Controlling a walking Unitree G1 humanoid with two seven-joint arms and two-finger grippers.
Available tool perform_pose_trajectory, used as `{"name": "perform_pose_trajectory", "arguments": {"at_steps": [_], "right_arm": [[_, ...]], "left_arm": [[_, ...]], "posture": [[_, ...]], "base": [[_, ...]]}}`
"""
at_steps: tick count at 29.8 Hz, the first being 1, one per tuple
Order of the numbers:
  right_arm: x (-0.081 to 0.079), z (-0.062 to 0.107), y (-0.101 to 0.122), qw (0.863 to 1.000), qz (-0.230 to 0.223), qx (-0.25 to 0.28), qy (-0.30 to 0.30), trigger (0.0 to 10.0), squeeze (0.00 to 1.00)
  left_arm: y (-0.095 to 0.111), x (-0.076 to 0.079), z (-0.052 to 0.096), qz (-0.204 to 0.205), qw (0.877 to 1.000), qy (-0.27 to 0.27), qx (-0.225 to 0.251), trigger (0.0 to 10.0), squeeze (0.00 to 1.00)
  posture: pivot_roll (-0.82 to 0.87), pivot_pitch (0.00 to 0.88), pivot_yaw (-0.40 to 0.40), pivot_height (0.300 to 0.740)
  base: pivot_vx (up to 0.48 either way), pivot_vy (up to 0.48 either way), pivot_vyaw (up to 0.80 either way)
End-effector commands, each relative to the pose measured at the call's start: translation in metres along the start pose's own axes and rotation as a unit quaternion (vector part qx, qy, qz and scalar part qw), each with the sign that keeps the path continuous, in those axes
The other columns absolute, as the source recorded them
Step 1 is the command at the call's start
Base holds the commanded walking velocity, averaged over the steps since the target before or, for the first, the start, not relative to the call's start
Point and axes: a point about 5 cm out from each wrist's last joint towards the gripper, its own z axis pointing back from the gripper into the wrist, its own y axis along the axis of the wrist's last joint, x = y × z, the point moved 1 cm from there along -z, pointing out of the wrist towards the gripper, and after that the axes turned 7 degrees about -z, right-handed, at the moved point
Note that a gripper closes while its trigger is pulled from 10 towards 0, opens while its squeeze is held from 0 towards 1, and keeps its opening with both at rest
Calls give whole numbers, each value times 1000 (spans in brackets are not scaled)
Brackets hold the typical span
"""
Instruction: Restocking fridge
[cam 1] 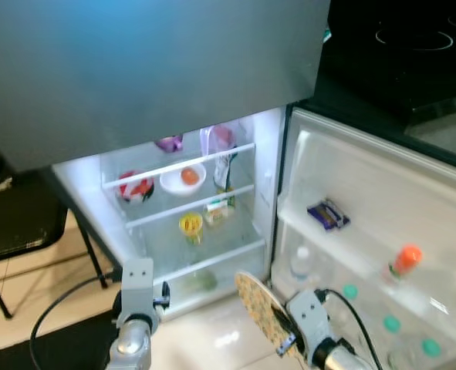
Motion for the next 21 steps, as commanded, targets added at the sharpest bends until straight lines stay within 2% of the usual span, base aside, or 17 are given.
{"name": "perform_pose_trajectory", "arguments": {"at_steps": [1, 10, 21], "right_arm": [[-9, -2, 4, 1000, 11, 11, 18, 10000, 0], [-4, -2, 3, 1000, 13, 9, 1, 10000, 0], [0, -2, 3, 1000, 0, 7, -18, 10000, 0]], "left_arm": [[-12, -2, 5, -4, 1000, 7, -20, 10000, 0], [-14, 0, 6, -4, 1000, 2, -25, 10000, 0], [-15, 0, 5, -5, 1000, 3, -29, 10000, 0]], "posture": [[-70, 90, 51, 737], [-72, 90, 51, 737], [-71, 95, 54, 737]], "base": [[0, 0, 600], [0, 0, 708], [0, 0, 0]]}}
